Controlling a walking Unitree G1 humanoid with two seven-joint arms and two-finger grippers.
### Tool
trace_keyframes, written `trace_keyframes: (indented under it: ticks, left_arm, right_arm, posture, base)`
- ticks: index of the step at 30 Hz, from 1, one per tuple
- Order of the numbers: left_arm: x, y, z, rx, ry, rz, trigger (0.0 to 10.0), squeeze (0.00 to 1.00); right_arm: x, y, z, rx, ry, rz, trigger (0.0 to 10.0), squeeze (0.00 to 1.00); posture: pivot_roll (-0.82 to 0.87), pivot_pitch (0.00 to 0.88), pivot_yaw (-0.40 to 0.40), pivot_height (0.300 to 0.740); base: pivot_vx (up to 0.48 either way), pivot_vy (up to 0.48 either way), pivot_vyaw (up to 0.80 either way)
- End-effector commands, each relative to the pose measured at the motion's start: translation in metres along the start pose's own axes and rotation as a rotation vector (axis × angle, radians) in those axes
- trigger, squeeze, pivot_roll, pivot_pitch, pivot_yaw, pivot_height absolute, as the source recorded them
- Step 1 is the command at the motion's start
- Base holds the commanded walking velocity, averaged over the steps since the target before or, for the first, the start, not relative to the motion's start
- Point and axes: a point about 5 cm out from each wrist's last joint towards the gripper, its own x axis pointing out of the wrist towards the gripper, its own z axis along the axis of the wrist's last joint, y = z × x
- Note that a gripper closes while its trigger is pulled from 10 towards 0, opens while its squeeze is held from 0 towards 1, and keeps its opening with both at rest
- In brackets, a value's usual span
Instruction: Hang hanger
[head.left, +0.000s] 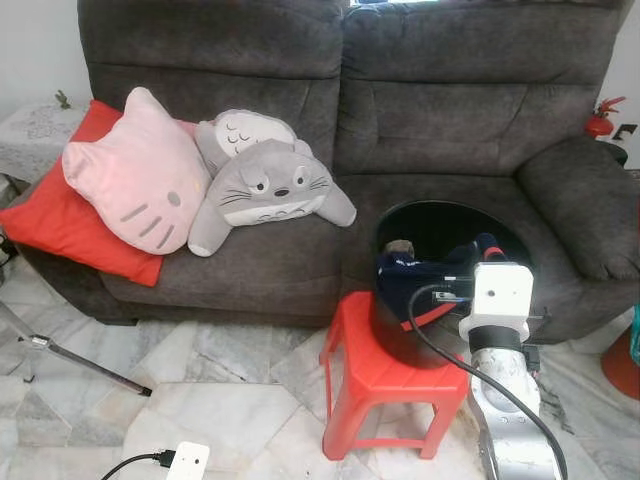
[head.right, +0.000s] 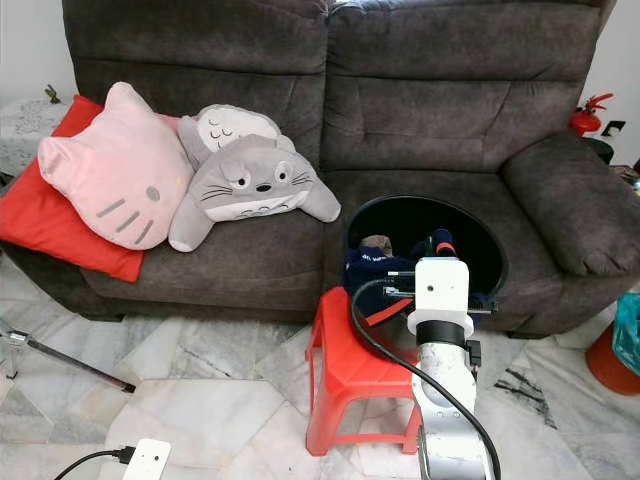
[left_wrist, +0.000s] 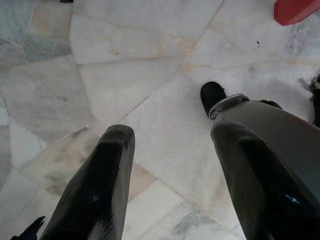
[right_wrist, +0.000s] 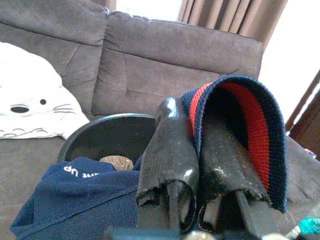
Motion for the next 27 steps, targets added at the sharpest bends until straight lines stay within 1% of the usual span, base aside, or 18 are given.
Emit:
trace_keyframes:
  ticks: [1, 9, 21, 27]
  left_arm:
    - [0.000, 0.000, 0.001, -0.003, 0.004, -0.001, 10.0, 0.00]
    - [0.001, 0.001, 0.003, 0.000, 0.000, -0.002, 10.0, 0.00]
    - [0.001, 0.001, 0.006, -0.003, -0.004, -0.004, 10.0, 0.00]
    - [0.001, 0.002, 0.006, 0.000, -0.005, -0.006, 10.0, 0.00]
  right_arm:
    - [0.004, -0.001, 0.008, 0.005, -0.023, -0.006, 10.0, 0.00]
    - [0.003, 0.009, 0.009, 0.027, -0.015, 0.005, 10.0, 0.00]
    - [0.008, 0.009, 0.011, 0.027, -0.017, 0.005, 10.0, 0.00]
    - [0.009, 0.012, 0.012, 0.030, -0.019, 0.014, 10.0, 0.00]
  posture:
    - [-0.11, 0.000, -0.036, 0.740]
    - [-0.12, 0.000, -0.027, 0.740]
    - [-0.12, 0.002, -0.028, 0.740]
    - [-0.11, 0.009, -0.026, 0.740]
  base:
    - [0.000, 0.000, 0.00]
    - [0.000, 0.000, 0.00]
    - [0.000, 0.000, 0.00]
    - [-0.261, 0.000, 0.00]
